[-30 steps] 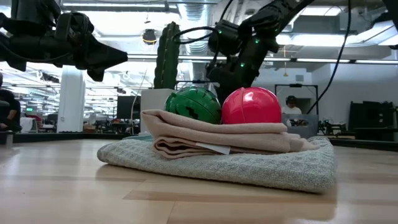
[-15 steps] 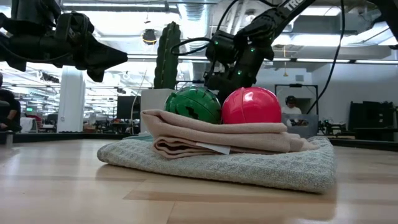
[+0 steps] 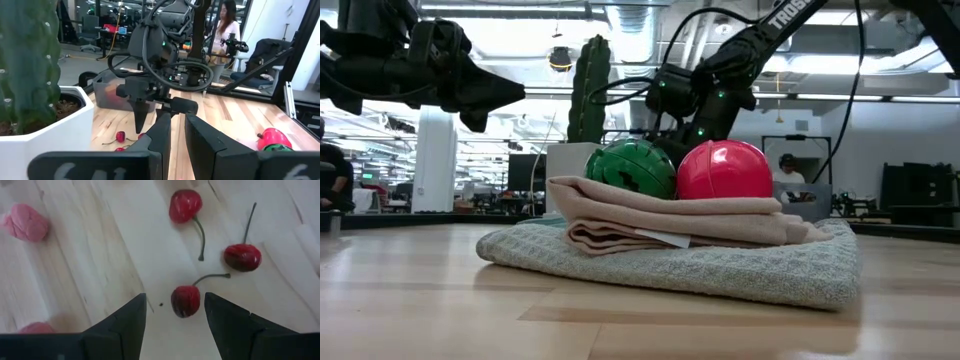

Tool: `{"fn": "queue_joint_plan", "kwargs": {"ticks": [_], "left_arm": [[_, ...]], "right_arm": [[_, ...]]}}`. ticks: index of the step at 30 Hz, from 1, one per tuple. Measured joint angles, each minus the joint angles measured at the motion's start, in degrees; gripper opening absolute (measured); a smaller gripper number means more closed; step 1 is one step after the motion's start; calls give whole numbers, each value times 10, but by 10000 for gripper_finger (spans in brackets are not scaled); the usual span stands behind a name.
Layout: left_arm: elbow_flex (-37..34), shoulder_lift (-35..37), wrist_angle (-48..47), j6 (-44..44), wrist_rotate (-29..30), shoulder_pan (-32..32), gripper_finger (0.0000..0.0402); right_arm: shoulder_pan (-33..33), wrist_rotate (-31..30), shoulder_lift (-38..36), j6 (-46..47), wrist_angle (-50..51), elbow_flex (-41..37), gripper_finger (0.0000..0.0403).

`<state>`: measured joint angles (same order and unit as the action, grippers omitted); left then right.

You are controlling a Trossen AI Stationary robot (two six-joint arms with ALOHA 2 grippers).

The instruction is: Pick and placing Produce into tupperware

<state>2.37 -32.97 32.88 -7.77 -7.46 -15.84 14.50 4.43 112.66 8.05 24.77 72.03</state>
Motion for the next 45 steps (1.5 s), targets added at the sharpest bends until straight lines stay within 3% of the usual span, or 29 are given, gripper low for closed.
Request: {"fn": "queue_joint_plan", "kwargs": {"ticks": [16,35,45], "left_arm": [[0,0,0,-2,-1,0,45],[0,0,0,-2,-1,0,45],[0,0,0,-5,-2,0,45]], "right_arm": [[0,0,1,0,-1,0,185],[2,-13,10,5,-8,0,165],[-3,-12,10,5,-12,0,124]]}}
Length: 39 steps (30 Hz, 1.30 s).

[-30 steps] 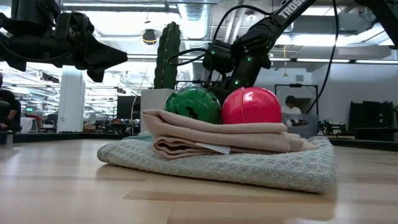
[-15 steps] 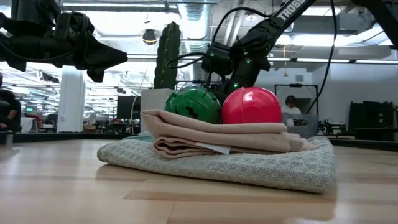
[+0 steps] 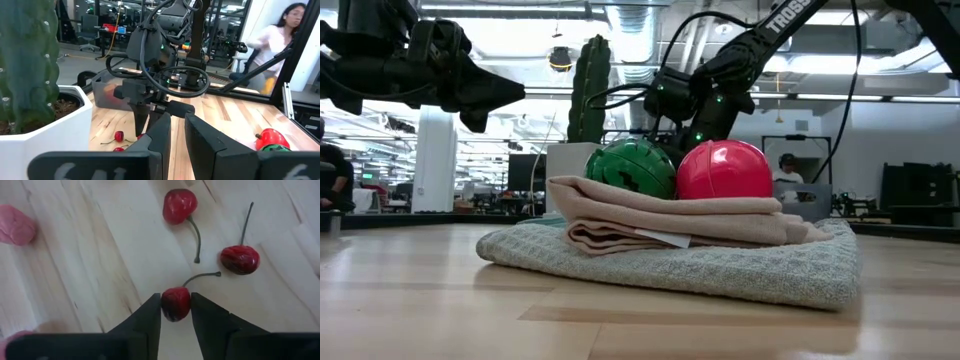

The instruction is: Pick and placing Produce into tupperware

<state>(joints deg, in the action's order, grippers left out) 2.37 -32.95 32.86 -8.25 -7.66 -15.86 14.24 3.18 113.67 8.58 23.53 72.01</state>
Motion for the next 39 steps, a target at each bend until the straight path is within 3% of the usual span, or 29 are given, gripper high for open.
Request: {"fn": "queue_joint_plan", "kwargs": {"ticks": [14,26,39], "left_arm": [[0,0,-1,0,0,0,45],[0,0,-5,0,-1,0,45],[0,0,1,-1,-11,0,45]], "right_arm": [[-1,0,0,5,1,0,56],[-3,5,-4,15,81,58,51],[6,45,-38,-44,187,120,49]]}}
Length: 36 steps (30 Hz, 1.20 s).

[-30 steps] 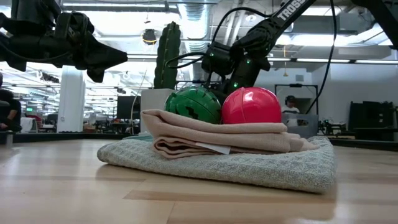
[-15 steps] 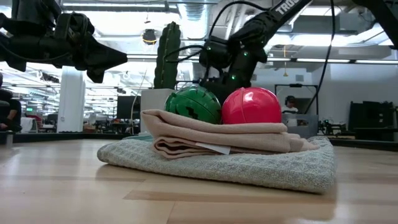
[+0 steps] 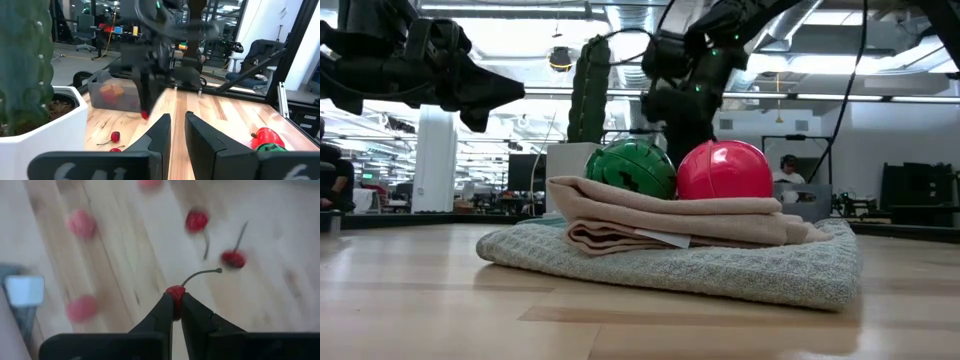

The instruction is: Pick and placing Produce into tupperware

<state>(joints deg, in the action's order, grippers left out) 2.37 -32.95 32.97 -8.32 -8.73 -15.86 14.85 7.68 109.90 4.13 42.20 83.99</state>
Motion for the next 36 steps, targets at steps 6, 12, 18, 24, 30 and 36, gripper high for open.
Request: {"fn": "queue_joint_plan", "kwargs": {"ticks": [6,12,18,24,30,36], "left_arm": [[0,0,4,0,0,0,45],[0,0,3,-5,-2,0,45],[0,0,3,-5,-7,0,45],[0,0,0,-10,-15,0,45],[0,0,-1,-12,-15,0,45],[0,0,-1,-12,-14,0,45]], "right_arm": [[12,-2,-60,-2,33,0,49],[34,-35,-122,3,68,0,49],[78,-92,-166,28,133,-3,49],[137,-101,-190,50,146,-59,49],[192,-93,-188,49,134,-119,51],[212,-62,-187,50,105,-152,79]]}}
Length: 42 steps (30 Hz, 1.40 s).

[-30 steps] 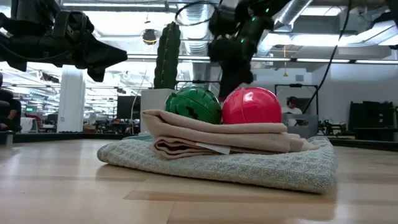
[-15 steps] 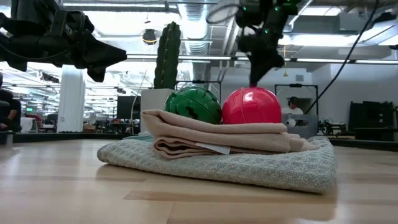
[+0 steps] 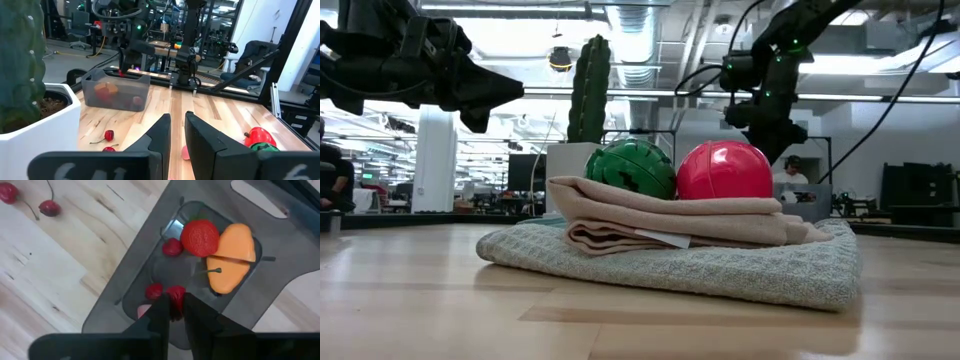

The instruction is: Pick and placing Produce into tupperware

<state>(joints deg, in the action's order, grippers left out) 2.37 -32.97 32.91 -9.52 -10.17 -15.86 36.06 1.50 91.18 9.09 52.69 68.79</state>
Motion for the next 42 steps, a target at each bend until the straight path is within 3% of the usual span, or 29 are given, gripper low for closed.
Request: {"fn": "queue_joint_plan", "kwargs": {"ticks": [16,26,32,37,42], "left_arm": [[0,0,0,-1,0,0,45],[0,0,0,-1,5,0,45],[0,0,0,-1,3,0,45],[0,0,11,-9,1,0,45],[0,0,13,-11,0,0,45]], "right_arm": [[-10,1,0,-13,-30,0,177],[-78,19,0,-89,-110,26,174],[-142,23,2,-130,-209,27,163],[-175,58,39,-131,-269,30,159],[-190,60,97,-134,-256,60,163]]}}
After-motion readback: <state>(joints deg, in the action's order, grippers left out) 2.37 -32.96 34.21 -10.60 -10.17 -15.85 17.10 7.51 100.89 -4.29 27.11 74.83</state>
